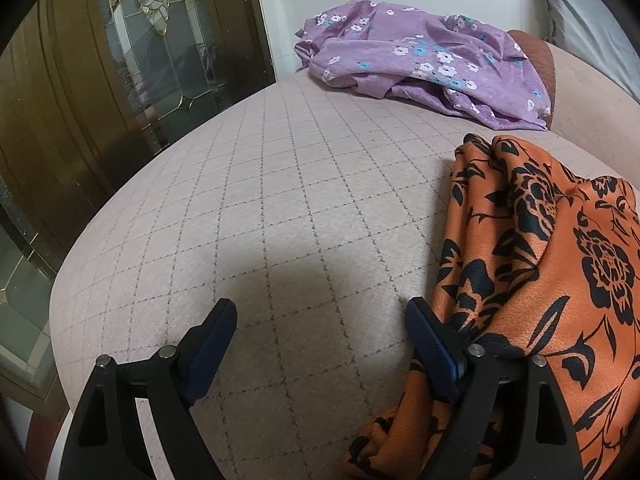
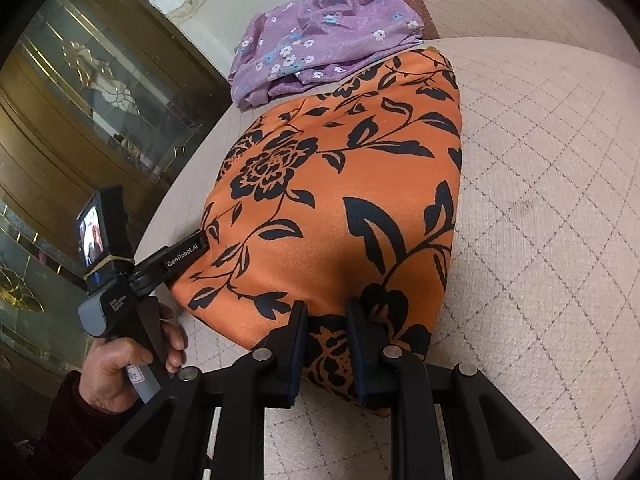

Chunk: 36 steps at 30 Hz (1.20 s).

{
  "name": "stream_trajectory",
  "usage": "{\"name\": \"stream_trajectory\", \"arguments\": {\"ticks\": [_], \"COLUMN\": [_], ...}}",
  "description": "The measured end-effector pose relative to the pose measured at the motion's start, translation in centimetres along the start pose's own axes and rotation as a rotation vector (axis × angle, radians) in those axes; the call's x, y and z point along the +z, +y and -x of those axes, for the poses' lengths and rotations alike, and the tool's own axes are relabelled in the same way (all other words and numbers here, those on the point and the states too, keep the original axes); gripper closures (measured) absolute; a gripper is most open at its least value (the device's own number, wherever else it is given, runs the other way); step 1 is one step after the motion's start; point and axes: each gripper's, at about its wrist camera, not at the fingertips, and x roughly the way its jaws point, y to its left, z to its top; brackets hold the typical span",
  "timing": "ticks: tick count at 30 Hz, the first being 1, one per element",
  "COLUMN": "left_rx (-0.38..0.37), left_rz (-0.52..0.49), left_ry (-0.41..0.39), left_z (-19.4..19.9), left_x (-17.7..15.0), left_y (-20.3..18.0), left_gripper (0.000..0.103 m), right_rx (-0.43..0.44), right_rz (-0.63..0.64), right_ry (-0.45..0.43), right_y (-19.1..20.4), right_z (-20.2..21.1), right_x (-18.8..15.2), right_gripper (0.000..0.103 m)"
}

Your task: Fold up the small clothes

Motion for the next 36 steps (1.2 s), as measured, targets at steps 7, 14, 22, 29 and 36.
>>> {"name": "stream_trajectory", "arguments": {"ticks": [7,14,22,29,36], "left_rx": [0.008,-0.101,-0.158,-0.177,-0.192], "left_rz": [0.007,0.007,-0.087,-0.14,-0.155], "left_ry": [-0.003,-0.054,-0.207,-0.218,-0.212], "left_z": [0.9,4.7,9.4,9.8,9.6], "left_x": [0.0,0.9,1.1,1.1,1.4], "left_y": [0.1,0.6,-1.0,-2.3,-3.2], "left_gripper": [0.016,0.016,0.016,0.016,0.016], "right_rx": [0.002,0.06,0.088,0.087,0.081], "right_rz": [0.007,-0.035,-0.04,-0.107,-0.113], "right_ry": [-0.017,-0.014,-0.154,-0.171,-0.155], "right_y": [0.1,-0.4,-0.3,-2.0,-2.2], "right_z": [0.3,2.4,7.7,8.2,7.2], "right_x": [-0.3,-0.5,-0.3,0.5,0.9], "right_gripper": [0.079,0.077,0.028,0.028,0.028]}}
